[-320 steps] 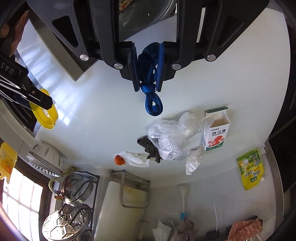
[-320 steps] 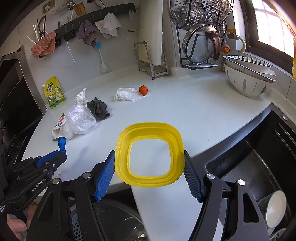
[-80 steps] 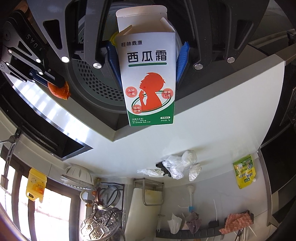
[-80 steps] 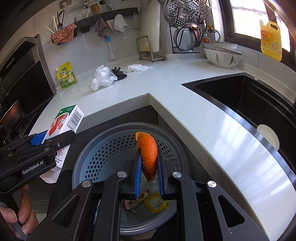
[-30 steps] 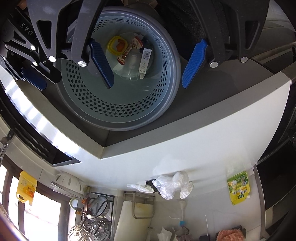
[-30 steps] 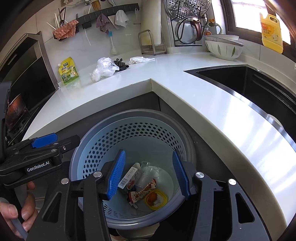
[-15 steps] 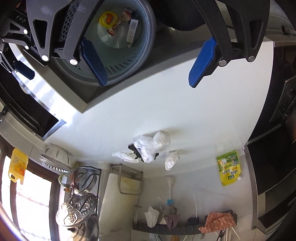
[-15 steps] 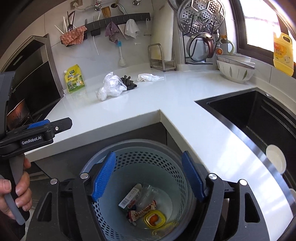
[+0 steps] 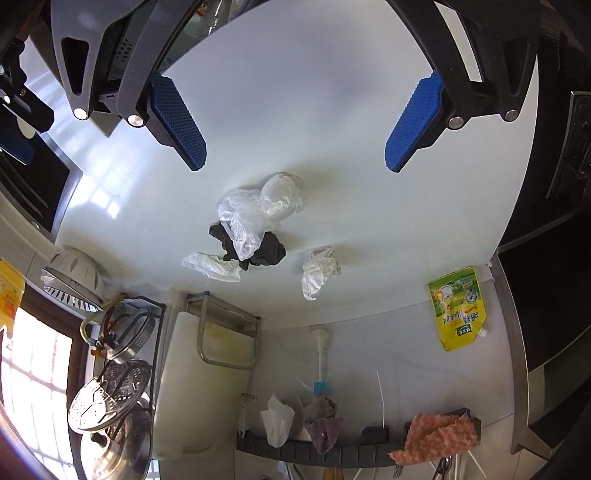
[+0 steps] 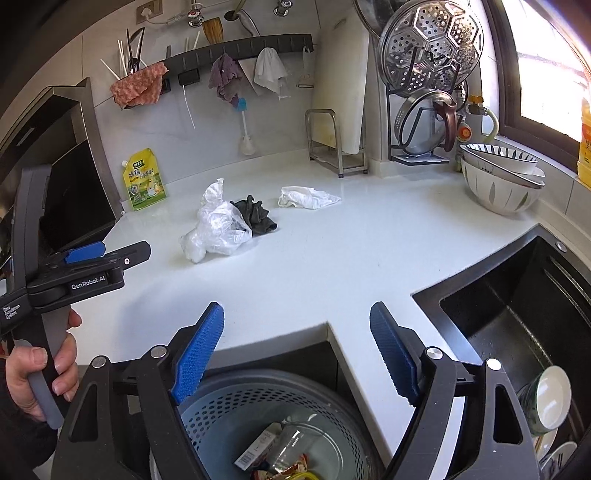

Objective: Collect trash
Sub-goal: 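Move both open grippers back over the counter toward the plastic bag and tissue, then grasp the clear plastic bag with the left gripper while the right grasps the white tissue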

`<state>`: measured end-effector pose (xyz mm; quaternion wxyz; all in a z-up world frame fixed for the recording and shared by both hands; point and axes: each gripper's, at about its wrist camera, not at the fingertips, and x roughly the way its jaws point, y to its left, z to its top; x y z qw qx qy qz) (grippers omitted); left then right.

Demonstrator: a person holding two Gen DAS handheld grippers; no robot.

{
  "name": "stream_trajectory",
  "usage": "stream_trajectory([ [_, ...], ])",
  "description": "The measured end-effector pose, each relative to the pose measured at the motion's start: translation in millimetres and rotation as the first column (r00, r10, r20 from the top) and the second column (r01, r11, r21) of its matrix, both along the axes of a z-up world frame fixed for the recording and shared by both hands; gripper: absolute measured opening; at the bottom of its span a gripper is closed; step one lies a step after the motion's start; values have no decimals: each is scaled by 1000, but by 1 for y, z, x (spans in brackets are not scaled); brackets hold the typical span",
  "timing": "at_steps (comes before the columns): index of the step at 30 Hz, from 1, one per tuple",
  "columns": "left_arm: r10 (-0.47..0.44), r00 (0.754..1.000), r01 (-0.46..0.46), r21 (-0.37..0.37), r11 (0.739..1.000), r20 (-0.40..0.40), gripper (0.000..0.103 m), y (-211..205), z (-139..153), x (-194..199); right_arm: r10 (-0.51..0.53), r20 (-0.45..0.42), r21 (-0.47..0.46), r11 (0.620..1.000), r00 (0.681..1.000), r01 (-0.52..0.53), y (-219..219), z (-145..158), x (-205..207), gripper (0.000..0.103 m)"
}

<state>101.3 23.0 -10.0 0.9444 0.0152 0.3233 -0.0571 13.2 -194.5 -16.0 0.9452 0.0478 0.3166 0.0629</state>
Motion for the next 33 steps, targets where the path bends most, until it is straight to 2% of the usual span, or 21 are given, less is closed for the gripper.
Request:
stream_trajectory([
  [10, -23, 998, 24, 16, 1000, -51, 96, -18, -22, 55, 4, -13, 20, 1000, 1000, -4, -6, -9, 46, 78],
  [20, -26, 995, 29, 23, 999, -100, 94, -34, -42, 96, -9, -51, 39, 999, 999, 11, -13, -28, 65, 78],
  [21, -28, 995, 31, 25, 999, -100, 91, -35, -42, 98, -11, -53, 41, 999, 999, 13, -14, -29, 66, 78],
  [22, -34, 994, 37, 27, 999, -103, 81, -37, -43, 99, -11, -54, 41, 999, 998, 14, -14, -30, 67, 78],
  [25, -50, 992, 54, 31, 998, -118, 62, -41, -45, 103, -13, -57, 34, 999, 998, 15, -13, -31, 70, 78],
  [28, -56, 991, 59, 18, 998, -121, 48, -38, -45, 102, -11, -57, 33, 999, 998, 13, -12, -31, 74, 78],
  [33, -42, 993, 43, 14, 999, -114, 38, -25, -41, 98, -4, -60, 30, 1000, 998, 5, -8, -31, 83, 78],
])
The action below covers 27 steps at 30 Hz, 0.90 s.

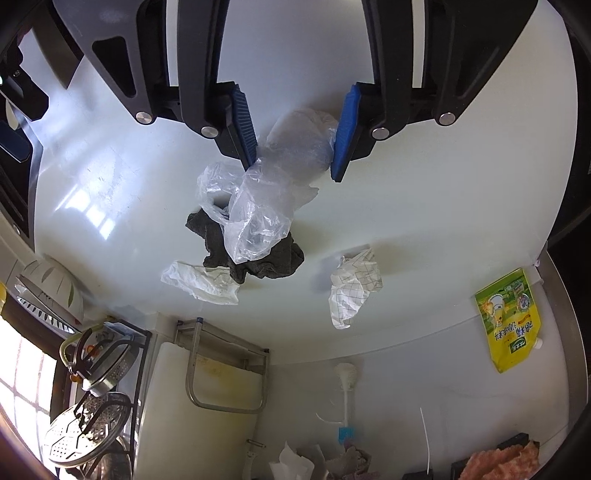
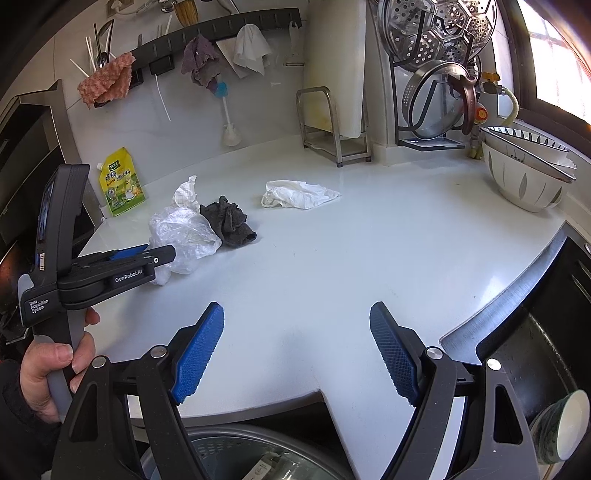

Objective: Collect trash
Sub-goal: 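Grasp the clear plastic bag with the left gripper while the right grasps the white tissue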

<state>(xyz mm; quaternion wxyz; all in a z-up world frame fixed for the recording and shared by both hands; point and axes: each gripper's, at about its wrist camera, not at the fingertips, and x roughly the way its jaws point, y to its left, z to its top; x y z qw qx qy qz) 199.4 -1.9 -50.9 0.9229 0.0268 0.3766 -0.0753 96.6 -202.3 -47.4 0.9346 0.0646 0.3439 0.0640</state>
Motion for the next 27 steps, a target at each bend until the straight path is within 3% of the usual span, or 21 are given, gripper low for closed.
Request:
stream_trajectory([
  [8, 59, 997, -60, 20, 998, 51, 38, 30, 16, 0, 23, -9, -20, 1000, 1000, -23, 15, 7, 38, 78],
  [16, 123, 988, -126, 30, 992, 89, 38, 52, 17, 18, 41, -17, -104, 994, 999, -43, 31, 12, 105, 78],
  [22, 154, 987, -155, 15, 988, 53, 38, 68, 6, 31, 40, -67, -107, 993, 997, -47, 32, -1, 166, 78],
  [27, 174, 982, -177, 34, 984, 77, 38, 71, 9, 30, 35, -98, -113, 993, 995, -46, 33, -13, 208, 78],
])
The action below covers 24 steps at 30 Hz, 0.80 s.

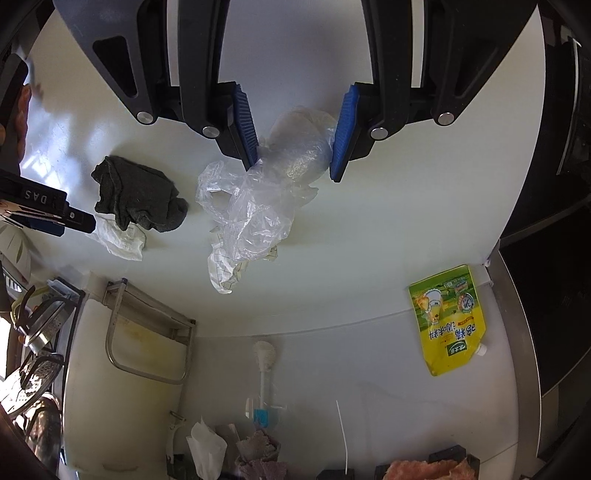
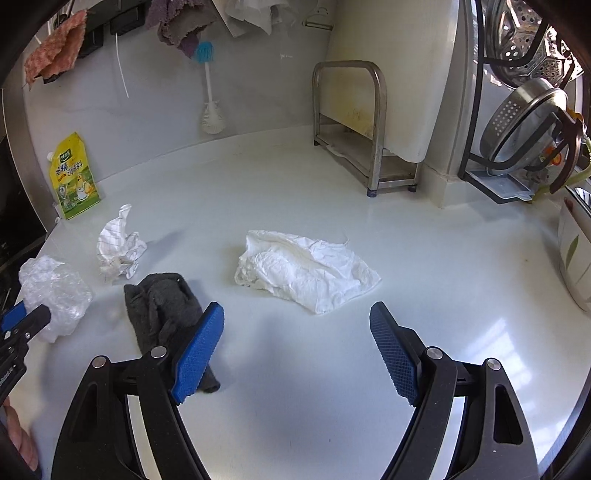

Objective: Collect trash
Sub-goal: 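Grasp the clear plastic bag with the left gripper while the right grasps the white tissue, then carry the plastic bag over the bin with the left gripper while the right carries the tissue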

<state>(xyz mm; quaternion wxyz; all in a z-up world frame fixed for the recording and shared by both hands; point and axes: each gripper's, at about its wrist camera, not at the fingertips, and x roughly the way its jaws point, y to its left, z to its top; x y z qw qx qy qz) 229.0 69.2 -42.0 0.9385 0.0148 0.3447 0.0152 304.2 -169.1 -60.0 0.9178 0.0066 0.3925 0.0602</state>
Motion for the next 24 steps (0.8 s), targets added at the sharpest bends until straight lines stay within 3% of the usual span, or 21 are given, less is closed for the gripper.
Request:
stream_trajectory([
  [12, 15, 1000, -15, 18, 1000, -5, 38, 2, -2, 0, 36, -86, -22, 999, 996, -38, 15, -20, 56, 77],
  [14, 12, 1000, -12, 23, 1000, -2, 38, 0, -2, 0, 42, -93, -29, 999, 995, -44, 17, -21, 59, 67],
  [15, 11, 1000, -11, 26, 1000, -3, 38, 0, -3, 0, 46, -104, -37, 998, 994, -50, 18, -22, 60, 51],
  [17, 8, 1000, -8, 27, 1000, -5, 38, -1, -3, 0, 53, -100, -34, 998, 994, -57, 19, -22, 59, 42],
  [19, 6, 1000, -6, 28, 1000, -5, 38, -1, -3, -1, 56, -98, -34, 998, 994, -59, 19, -22, 56, 21],
  [24, -17, 1000, 17, 14, 1000, -16, 38, -1, -5, -1, 40, -79, 19, 999, 996, -39, 8, -15, 31, 15],
])
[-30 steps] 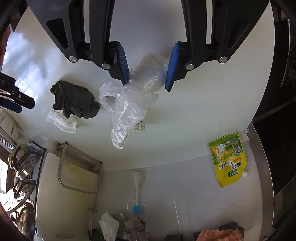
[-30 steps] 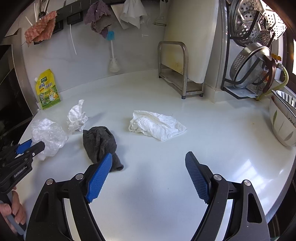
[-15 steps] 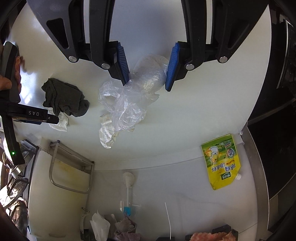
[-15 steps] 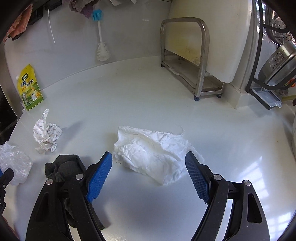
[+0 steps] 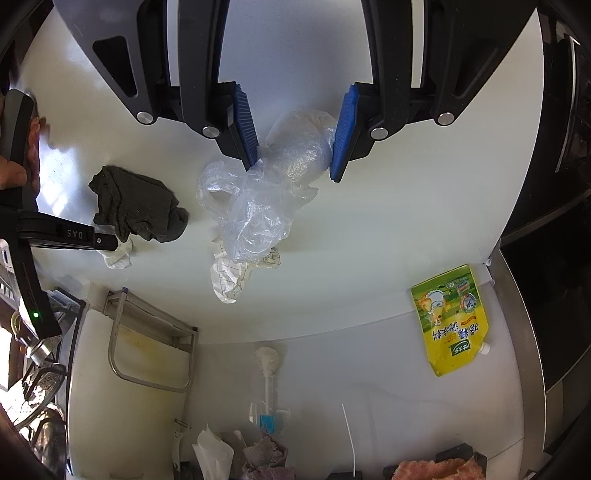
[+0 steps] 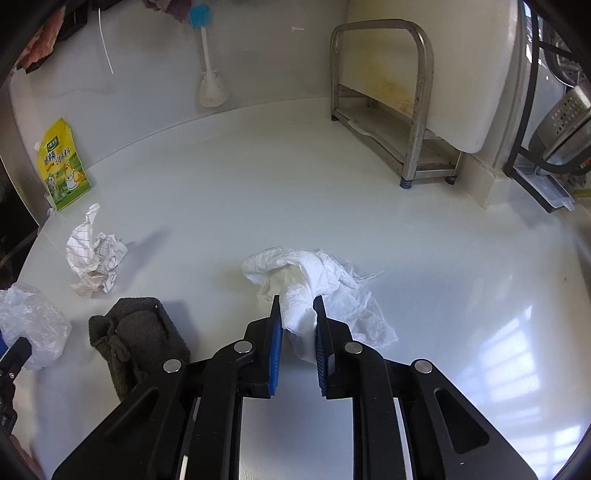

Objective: Collect trash
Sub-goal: 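Carry the plastic bag over the bin with the left gripper while the right carries the tissue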

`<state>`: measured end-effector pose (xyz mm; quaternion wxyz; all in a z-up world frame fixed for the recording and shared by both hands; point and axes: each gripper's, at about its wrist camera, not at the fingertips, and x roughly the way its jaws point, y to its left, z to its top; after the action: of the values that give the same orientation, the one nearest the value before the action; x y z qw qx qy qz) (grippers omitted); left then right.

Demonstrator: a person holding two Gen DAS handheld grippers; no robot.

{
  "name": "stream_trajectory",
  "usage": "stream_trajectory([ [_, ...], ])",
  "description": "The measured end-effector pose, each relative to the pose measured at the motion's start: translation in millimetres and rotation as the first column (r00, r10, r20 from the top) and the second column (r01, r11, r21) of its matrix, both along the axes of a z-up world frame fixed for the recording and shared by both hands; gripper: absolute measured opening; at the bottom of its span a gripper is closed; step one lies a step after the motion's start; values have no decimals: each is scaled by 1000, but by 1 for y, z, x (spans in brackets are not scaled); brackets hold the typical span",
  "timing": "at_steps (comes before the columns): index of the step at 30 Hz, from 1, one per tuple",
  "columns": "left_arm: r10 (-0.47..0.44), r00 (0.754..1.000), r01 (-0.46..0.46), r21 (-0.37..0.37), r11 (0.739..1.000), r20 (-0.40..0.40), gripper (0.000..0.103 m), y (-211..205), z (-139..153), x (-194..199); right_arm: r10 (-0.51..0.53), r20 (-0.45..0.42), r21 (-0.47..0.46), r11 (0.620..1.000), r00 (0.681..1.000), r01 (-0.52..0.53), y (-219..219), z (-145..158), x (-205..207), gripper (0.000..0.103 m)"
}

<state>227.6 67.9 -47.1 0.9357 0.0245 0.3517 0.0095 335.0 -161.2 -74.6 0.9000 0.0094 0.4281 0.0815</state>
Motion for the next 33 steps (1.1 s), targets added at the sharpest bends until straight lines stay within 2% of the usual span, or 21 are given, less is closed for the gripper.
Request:
stream_trajectory([
  [5, 5, 1000, -5, -10, 1000, 27, 38, -1, 2, -9, -23, 55, 21, 1000, 998, 22, -9, 14, -55, 14],
  [10, -28, 998, 29, -31, 999, 51, 38, -8, 14, -35, -55, 109, 7, 999, 993, 54, -18, 24, -133, 14],
  [15, -88, 994, 90, -41, 995, 57, 38, -21, 29, -80, -96, 122, 47, 995, 988, 91, -25, 30, -209, 14],
  [19, -132, 990, 134, -61, 989, 42, 38, -31, 30, -122, -138, 117, 84, 988, 984, 129, -29, 26, -272, 14],
  [24, -183, 983, 184, -63, 981, 25, 38, -47, 28, -171, -183, 118, 83, 981, 976, 174, -31, 19, -341, 14],
  [33, -248, 969, 247, -94, 964, 3, 38, -68, 17, -237, -204, 107, 80, 977, 973, 196, -34, 5, -421, 14],
])
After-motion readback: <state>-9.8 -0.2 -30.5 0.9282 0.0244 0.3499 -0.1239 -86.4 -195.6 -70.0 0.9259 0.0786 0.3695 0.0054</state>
